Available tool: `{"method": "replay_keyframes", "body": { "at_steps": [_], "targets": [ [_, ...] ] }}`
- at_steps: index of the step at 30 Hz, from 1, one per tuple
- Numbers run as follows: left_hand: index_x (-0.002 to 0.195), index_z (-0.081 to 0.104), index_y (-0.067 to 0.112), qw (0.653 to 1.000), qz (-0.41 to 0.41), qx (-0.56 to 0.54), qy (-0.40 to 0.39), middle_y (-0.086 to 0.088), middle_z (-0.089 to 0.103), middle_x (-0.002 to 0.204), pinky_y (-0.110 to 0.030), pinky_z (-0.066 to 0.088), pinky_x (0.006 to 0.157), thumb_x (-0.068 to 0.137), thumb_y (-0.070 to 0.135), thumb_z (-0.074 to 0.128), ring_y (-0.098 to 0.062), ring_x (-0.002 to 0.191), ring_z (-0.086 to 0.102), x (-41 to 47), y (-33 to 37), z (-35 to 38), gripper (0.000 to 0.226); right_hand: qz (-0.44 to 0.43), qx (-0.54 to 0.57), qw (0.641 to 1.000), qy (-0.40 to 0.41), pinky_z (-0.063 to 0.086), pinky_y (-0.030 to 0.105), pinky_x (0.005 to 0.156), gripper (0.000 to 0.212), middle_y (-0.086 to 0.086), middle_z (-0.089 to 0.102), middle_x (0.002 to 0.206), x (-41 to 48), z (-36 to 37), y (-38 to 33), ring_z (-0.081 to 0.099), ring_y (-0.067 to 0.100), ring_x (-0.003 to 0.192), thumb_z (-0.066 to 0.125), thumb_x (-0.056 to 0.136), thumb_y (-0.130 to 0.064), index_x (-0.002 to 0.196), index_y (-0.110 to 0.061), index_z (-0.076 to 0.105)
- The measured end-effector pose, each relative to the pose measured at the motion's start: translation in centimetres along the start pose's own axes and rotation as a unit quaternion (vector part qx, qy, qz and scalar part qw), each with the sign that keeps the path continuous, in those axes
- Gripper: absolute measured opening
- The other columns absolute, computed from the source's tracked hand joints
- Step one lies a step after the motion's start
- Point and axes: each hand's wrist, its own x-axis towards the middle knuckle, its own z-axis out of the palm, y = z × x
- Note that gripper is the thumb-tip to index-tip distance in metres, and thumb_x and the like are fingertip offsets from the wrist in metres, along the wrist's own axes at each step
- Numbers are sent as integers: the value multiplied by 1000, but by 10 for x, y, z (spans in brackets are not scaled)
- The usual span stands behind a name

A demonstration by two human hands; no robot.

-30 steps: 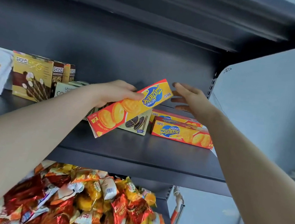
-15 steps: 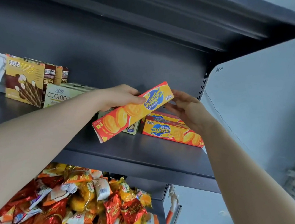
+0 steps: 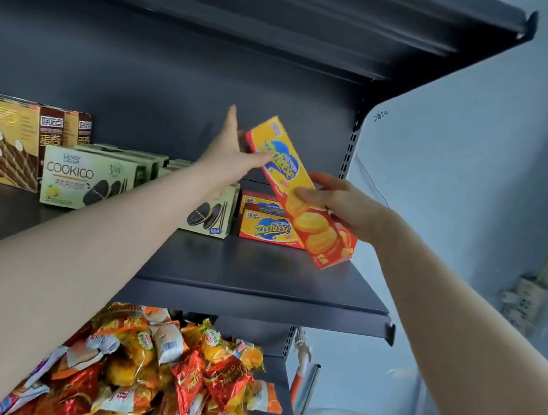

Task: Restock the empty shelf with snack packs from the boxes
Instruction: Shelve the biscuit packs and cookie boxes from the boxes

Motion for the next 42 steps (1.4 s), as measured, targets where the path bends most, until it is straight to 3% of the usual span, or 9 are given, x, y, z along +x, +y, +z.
{"method": "replay_keyframes", "body": {
  "at_steps": [3,7,10,14,17,20,28,32,42],
  "targets": [
    [149,36,20,990,50,120,51,-5,49,144,-36,44,107,86,10,73,-18,129,51,-5,-12,-11,74,23,-173,985,7,56,30,84,42,-3,64,107,-14,-21,1,68,18,94,74,88,-21,126,-26,57],
    [118,68,26,966,99,238,30,3,68,119,-36,49,102,87,11,70,-14,111,63,-14,-30,-15,35,82,-324,941,-49,51,33,97,70,-8,59,122,-19,-26,12,62,13,106,84,70,-33,134,-37,56],
    [114,70,28,944,122,308,18,6,66,117,-35,48,99,88,15,68,-14,107,62,-21,-38,-15,29,46,-370,927,-51,47,33,100,71,-5,60,127,-8,-10,25,59,18,114,83,72,-32,138,-34,56],
    [114,71,28,918,142,371,15,5,63,122,-31,44,90,91,20,67,-18,107,60,-31,-44,-12,25,-5,-379,925,-25,42,25,87,60,-6,59,122,4,4,31,56,16,107,76,83,-20,139,-29,57],
    [114,71,31,904,145,401,15,6,61,127,-28,37,87,92,22,67,-18,108,57,-34,-50,-12,24,-27,-407,913,5,40,25,84,50,-8,62,118,11,10,31,55,13,101,75,82,-37,130,-27,65],
    [116,70,31,899,154,410,14,3,61,131,-31,37,97,91,20,67,-19,121,53,-37,-55,-18,27,-79,-388,916,62,47,31,86,37,-8,67,112,17,21,25,60,15,97,69,85,-51,114,-28,73],
    [116,69,26,886,155,434,45,4,64,121,-30,41,94,91,22,68,-17,110,58,-61,-51,-55,25,-262,-459,832,170,46,32,73,25,1,67,102,18,78,5,62,26,92,58,94,-39,109,-23,70],
    [117,67,27,872,150,463,59,6,62,120,-32,45,91,92,26,68,-17,109,59,-81,-47,-90,25,-297,-494,799,171,42,32,70,29,1,68,107,13,113,-11,62,29,98,57,95,-41,113,-23,69],
    [120,66,24,824,119,547,86,0,62,123,-37,46,87,94,25,64,-25,113,56,-162,-36,-238,26,-349,-452,813,113,48,34,71,25,-1,68,100,2,261,-81,63,25,96,59,93,-39,110,-24,71]
  ]
}}
